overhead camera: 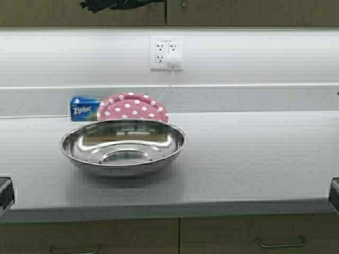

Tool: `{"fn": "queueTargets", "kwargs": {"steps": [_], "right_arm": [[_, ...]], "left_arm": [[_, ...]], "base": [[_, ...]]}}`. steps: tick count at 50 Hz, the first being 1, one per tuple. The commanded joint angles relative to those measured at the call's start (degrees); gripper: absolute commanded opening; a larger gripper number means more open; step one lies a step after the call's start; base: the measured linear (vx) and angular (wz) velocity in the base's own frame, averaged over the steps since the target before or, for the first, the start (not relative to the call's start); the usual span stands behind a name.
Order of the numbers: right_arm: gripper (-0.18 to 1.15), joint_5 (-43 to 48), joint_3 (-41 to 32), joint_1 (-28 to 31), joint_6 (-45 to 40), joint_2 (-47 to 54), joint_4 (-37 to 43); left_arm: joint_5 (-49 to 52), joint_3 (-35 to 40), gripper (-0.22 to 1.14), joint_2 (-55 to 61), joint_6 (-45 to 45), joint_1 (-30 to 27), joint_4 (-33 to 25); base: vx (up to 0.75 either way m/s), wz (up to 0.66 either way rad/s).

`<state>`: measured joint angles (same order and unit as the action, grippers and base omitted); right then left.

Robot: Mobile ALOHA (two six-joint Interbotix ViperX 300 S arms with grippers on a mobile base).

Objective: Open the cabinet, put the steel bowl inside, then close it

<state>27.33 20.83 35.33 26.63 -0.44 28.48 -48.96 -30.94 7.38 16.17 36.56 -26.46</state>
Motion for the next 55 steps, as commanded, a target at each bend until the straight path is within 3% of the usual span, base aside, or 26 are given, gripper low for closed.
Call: {"fn": "queueTargets", "kwargs": {"steps": [1, 27, 34, 40, 44, 47, 51, 55], "right_arm": [[1.04, 0.3, -2.7, 0.3, 0.4, 1.0, 1.0], [1.03, 0.3, -9.6, 0.3, 0.6, 8.1, 1.6], [0.97, 0.3, -10.8, 0.2, 0.5, 9.8, 2.0], [0.74, 0.3, -11.6, -0.1, 0.5, 11.1, 3.8], [0.43, 0.3, -11.5, -0.3, 0.5, 11.2, 6.2], [0.19, 0.3, -10.9, -0.1, 0.5, 10.5, 7.3], [-0.05, 0.1, -8.5, 0.2, 0.6, 8.6, 7.3], [0.01, 0.1, -6.7, 0.4, 0.7, 6.7, 7.3]], "left_arm": [[-0.4, 1.7, 1.02, -0.6, 0.0, 0.2, -0.2], [-0.9, 9.4, 1.01, 4.7, 0.1, 0.1, -1.2], [-0.9, 10.6, 0.85, 6.1, 0.1, -0.2, -4.0], [-0.9, 10.8, 0.45, 6.8, 0.3, -0.1, -6.5], [-0.4, 10.3, 0.07, 6.5, 0.4, -0.1, -6.7], [0.4, 9.5, -0.11, 5.8, 0.1, -0.1, -6.7], [0.9, 7.6, -0.02, 4.0, -0.3, 0.2, -6.7], [1.4, 5.6, 0.08, 1.5, 0.0, 0.2, -6.5]], "base": [[0.0, 0.0], [0.0, 0.0], [0.0, 0.0], [-0.01, -0.01], [-0.01, -0.02], [-0.02, -0.03], [-0.02, 0.01], [0.0, 0.02]]}}
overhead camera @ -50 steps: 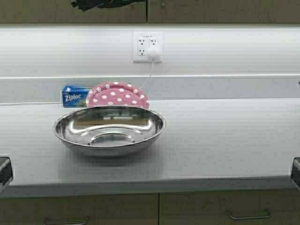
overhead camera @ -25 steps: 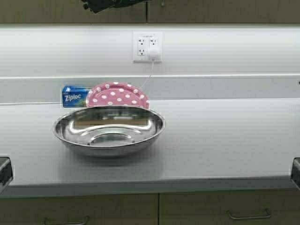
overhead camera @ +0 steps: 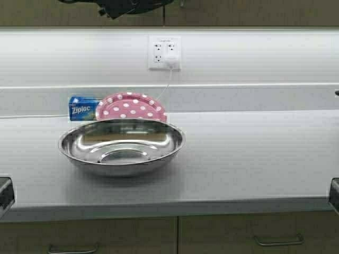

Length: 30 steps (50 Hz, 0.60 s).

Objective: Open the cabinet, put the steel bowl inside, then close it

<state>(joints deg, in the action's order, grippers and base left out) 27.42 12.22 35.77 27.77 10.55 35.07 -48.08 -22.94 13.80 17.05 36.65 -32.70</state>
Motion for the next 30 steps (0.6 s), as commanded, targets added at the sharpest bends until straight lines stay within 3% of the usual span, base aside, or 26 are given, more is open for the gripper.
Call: {"fn": "queueTargets", "kwargs": {"steps": [1, 5, 30], "right_arm": [[0.05, -0.1, 2.5, 0.0, -0.4, -4.9, 0.7], [0.11, -1.7, 4.8, 0.3, -0.4, -8.1, 0.7], [0.08, -12.7, 19.6, -0.8, 3.4, -25.5, -0.6]], "left_arm": [[0.5, -2.9, 0.07, -5.6, -0.8, 0.1, -0.2], [1.7, -5.0, 0.04, -8.7, -0.6, 0.1, 0.7], [18.1, -13.9, 0.03, -23.2, -0.1, -0.6, 8.3]], "base": [[0.0, 0.0], [0.01, 0.01], [-0.01, 0.0]]}}
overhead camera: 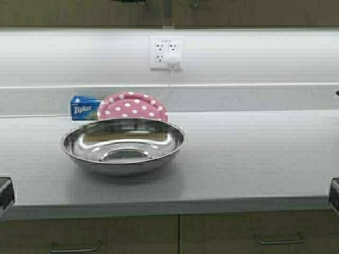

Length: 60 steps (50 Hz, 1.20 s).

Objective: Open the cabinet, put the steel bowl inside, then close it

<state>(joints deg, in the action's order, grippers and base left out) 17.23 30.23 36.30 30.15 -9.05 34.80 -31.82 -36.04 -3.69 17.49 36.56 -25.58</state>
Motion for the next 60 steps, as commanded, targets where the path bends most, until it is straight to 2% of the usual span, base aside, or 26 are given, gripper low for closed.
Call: {"fn": "queueTargets", "kwargs": {"steps": [1, 22, 30, 40, 43, 45, 49, 50, 53, 55, 56, 60], "right_arm": [[0.08, -3.3, 2.2, -1.6, 1.2, -6.2, -0.4], [0.08, -15.1, 13.6, -13.2, 1.2, -20.0, -5.6], [0.08, -17.1, 15.3, -18.4, 1.1, -22.6, -7.2], [0.11, -17.3, 14.9, -21.4, 1.1, -22.1, -9.1], [0.21, -18.5, 14.8, -21.5, 1.1, -22.2, -9.3], [0.35, -20.3, 14.8, -21.5, 1.0, -22.6, -9.4], [0.72, -24.2, 14.9, -21.9, 1.0, -23.6, -9.4], [0.85, -25.3, 14.9, -22.4, 1.1, -24.2, -9.6], [1.04, -27.9, 15.0, -23.5, 1.1, -25.4, -9.6], [1.07, -29.5, 15.2, -24.2, 1.1, -26.5, -9.6], [1.07, -30.5, 15.4, -24.4, 1.1, -27.2, -9.6], [1.02, -35.5, 16.5, -25.5, 1.1, -30.6, -9.9]], "left_arm": [[2.5, -1.2, 0.03, -6.2, -0.5, -0.7, 1.6], [9.8, -13.2, 0.03, -19.2, -0.5, -9.8, 6.4], [13.1, -14.0, 0.03, -22.1, -0.5, -12.7, 7.3], [15.0, -13.6, 0.06, -22.0, -0.5, -14.1, 8.0], [15.7, -13.4, 0.15, -21.6, -0.6, -14.2, 8.5], [16.3, -13.4, 0.26, -21.6, -0.6, -14.3, 8.8], [17.7, -13.5, 0.59, -21.7, -0.6, -14.3, 9.1], [18.0, -13.6, 0.69, -21.8, -0.6, -14.3, 9.2], [18.7, -14.1, 0.96, -22.1, -0.5, -14.4, 9.2], [19.2, -14.5, 1.08, -22.6, -0.5, -14.4, 9.4], [20.0, -15.1, 1.09, -23.2, -0.5, -14.3, 9.6], [22.3, -17.0, 1.01, -25.8, -1.0, -14.3, 9.8]], "base": [[-0.05, 0.0], [-0.08, 0.02], [-0.12, 0.01], [-0.14, 0.0], [-0.13, 0.01], [-0.12, 0.01], [-0.1, 0.02], [-0.08, 0.02], [-0.07, 0.01], [-0.05, 0.02], [-0.05, 0.02], [-0.04, 0.02]]}}
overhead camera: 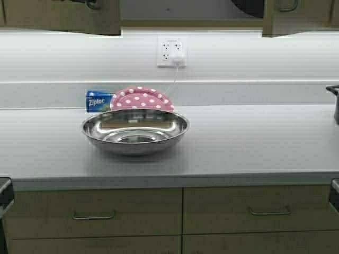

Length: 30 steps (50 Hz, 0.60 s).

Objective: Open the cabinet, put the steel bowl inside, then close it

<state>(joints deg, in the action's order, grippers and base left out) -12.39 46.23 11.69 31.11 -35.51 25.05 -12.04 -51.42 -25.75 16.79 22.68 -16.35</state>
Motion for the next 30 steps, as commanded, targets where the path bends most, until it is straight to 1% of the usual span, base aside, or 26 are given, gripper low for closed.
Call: {"fn": "queueTargets", "kwargs": {"steps": [1, 4, 7, 10, 12, 14, 16, 17, 19, 22, 23, 24, 26, 30], "right_arm": [[1.02, -7.2, 0.9, -1.1, 0.2, -5.1, -0.4], [1.0, -11.3, 1.7, -1.6, 0.0, -8.0, -1.2], [0.99, -14.9, 2.2, -1.9, -0.5, -11.0, -1.8], [0.95, -17.1, 3.2, -1.9, -2.2, -14.4, -2.3], [0.89, -17.8, 3.4, -1.8, -3.8, -16.3, -2.3], [0.79, -17.8, 3.4, -1.8, -5.3, -17.8, -2.2], [0.66, -17.8, 3.1, -1.5, -6.2, -18.5, -2.0], [0.57, -17.8, 2.7, -1.2, -6.7, -18.5, -1.9], [0.38, -17.7, 2.1, -0.4, -7.1, -18.2, -1.8], [0.09, -16.5, 1.5, 1.7, -7.0, -17.1, -1.8], [-0.03, -15.3, 1.4, 3.1, -6.9, -16.3, -1.8], [-0.08, -14.2, 1.2, 4.1, -7.0, -15.7, -1.8], [-0.08, -11.8, 1.0, 6.4, -7.1, -14.5, -1.7], [0.06, -7.4, 0.1, 11.4, -7.4, -11.4, -1.7]], "left_arm": [[3.3, -2.2, 0.98, -4.6, -0.2, -0.4, 0.5], [5.8, -3.6, 0.87, -7.1, -0.4, -0.5, 0.5], [7.8, -4.7, 0.71, -9.8, -0.3, -0.5, 0.5], [10.4, -5.5, 0.46, -12.6, -0.4, -0.3, 0.5], [12.2, -5.9, 0.24, -14.2, -0.4, 0.4, 0.5], [13.3, -6.0, 0.02, -15.6, 0.0, 2.0, 0.5], [13.1, -5.7, -0.13, -16.5, -0.2, 4.0, 0.5], [12.8, -5.5, -0.15, -16.6, -0.2, 5.1, 0.5], [12.0, -4.7, -0.12, -16.3, -0.6, 7.4, 0.5], [10.9, -3.3, 0.02, -15.0, -1.0, 10.1, 0.5], [10.6, -2.7, 0.06, -14.3, -1.1, 11.0, 0.4], [10.4, -2.2, 0.08, -13.5, -1.1, 11.9, 0.4], [9.7, -1.0, 0.09, -11.6, -1.2, 13.5, 0.4], [7.1, 1.3, 0.04, -6.9, -1.2, 17.0, 0.4]], "base": [[-0.03, 0.03], [-0.02, 0.03], [0.0, 0.01], [0.0, 0.04], [0.0, 0.04], [0.0, 0.0], [0.0, 0.0], [0.01, 0.03], [0.01, 0.02], [0.0, 0.0], [0.0, 0.0], [0.0, 0.0], [0.0, 0.0], [0.0, 0.0]]}}
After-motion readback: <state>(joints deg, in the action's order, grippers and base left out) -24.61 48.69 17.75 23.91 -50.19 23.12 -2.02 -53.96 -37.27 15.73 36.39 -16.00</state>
